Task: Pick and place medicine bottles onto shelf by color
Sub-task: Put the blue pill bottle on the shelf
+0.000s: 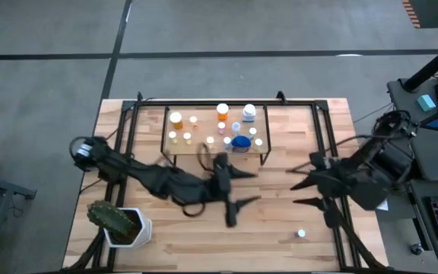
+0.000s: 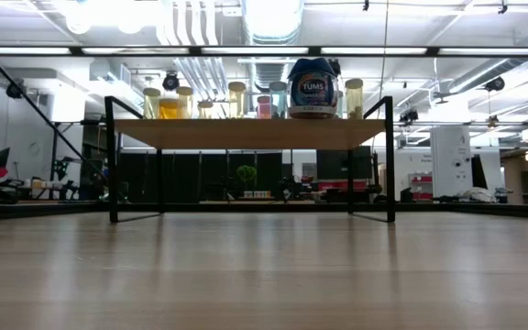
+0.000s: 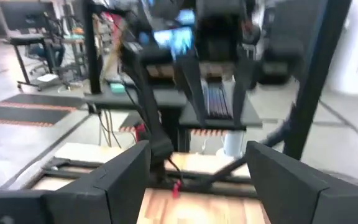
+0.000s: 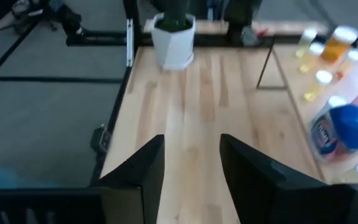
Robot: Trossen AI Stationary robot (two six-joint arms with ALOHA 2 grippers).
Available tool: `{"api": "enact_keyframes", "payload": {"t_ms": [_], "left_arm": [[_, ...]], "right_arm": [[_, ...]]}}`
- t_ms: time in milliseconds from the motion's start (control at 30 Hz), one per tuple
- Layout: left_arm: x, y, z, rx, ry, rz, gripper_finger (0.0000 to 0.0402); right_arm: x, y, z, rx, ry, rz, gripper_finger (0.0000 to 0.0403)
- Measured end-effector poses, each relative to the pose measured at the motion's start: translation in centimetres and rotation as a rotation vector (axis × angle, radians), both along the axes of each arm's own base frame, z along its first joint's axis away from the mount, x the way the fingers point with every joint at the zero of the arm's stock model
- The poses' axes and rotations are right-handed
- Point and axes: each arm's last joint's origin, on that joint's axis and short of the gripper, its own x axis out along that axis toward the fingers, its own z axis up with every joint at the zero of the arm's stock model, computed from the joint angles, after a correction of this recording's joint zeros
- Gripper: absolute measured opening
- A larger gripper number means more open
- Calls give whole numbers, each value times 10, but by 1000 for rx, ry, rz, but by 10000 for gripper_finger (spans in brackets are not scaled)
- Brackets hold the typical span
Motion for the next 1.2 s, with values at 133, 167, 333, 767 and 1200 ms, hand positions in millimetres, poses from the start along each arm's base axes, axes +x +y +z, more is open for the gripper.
{"api": "enact_keyframes", "payload": {"t_ms": [133,167,333,767,1200], "left_arm": [[28,-16,-32,25,71,-7,248],[34,-18,-42,21,90,-6,248],[66,-23,-98,35,202,-8,248],[132,-57,-224,-115,25,-41,248],[159,-82,-272,-45,16,-92,248]], "right_arm": [[-12,5,-6,-71,-130,-32,136],[-15,4,-6,-83,-174,-44,133],[-21,-6,-2,-63,-395,-70,122],[-25,-15,-36,37,-546,-128,96],[-19,-9,-63,-5,-491,-173,83]]}}
